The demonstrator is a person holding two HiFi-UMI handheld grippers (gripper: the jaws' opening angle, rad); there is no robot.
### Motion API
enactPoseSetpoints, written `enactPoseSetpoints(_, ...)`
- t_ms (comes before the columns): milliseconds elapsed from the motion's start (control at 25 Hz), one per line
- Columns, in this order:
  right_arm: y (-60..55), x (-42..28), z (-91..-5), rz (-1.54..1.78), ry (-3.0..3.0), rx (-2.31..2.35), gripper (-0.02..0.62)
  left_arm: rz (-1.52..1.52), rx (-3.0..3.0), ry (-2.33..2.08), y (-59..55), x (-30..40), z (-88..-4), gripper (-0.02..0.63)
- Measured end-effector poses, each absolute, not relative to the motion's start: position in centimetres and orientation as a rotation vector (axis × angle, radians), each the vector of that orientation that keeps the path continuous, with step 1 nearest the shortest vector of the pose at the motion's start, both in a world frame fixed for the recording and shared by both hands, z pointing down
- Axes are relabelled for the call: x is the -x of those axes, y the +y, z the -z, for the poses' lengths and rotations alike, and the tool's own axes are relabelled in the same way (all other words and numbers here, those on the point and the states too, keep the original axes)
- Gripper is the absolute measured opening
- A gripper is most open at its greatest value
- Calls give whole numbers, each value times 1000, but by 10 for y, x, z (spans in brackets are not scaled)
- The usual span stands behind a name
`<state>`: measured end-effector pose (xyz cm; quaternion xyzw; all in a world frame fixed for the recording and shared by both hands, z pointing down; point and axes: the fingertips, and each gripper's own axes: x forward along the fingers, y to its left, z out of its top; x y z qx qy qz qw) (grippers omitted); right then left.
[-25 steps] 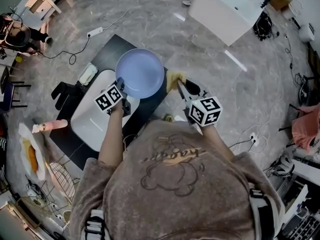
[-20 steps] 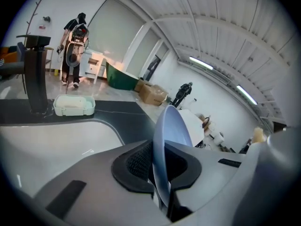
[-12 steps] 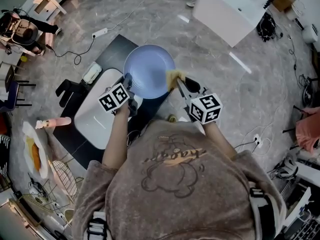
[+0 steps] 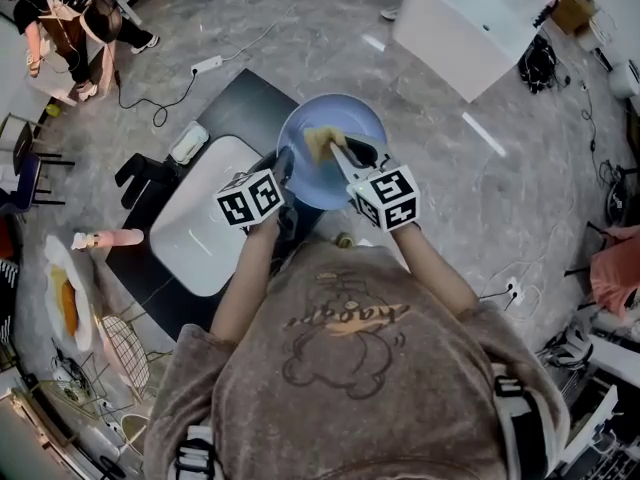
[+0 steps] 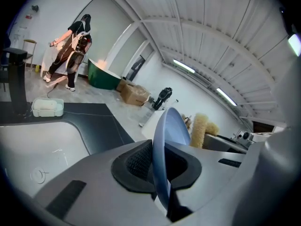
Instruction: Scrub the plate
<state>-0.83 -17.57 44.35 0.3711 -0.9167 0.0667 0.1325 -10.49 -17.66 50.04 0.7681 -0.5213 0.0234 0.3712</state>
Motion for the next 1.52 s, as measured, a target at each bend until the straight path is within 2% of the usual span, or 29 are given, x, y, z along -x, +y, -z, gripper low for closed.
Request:
enactPoseSetpoints(760,-201,42,-439,147,-2508,-1029,48,-73,-2055,-1242,-172,70,-477,43)
enactPoseSetpoints(1520,-257,7,-440,332,-2315,-1121,48,7,-1985,-1203,-179,76,-479,46)
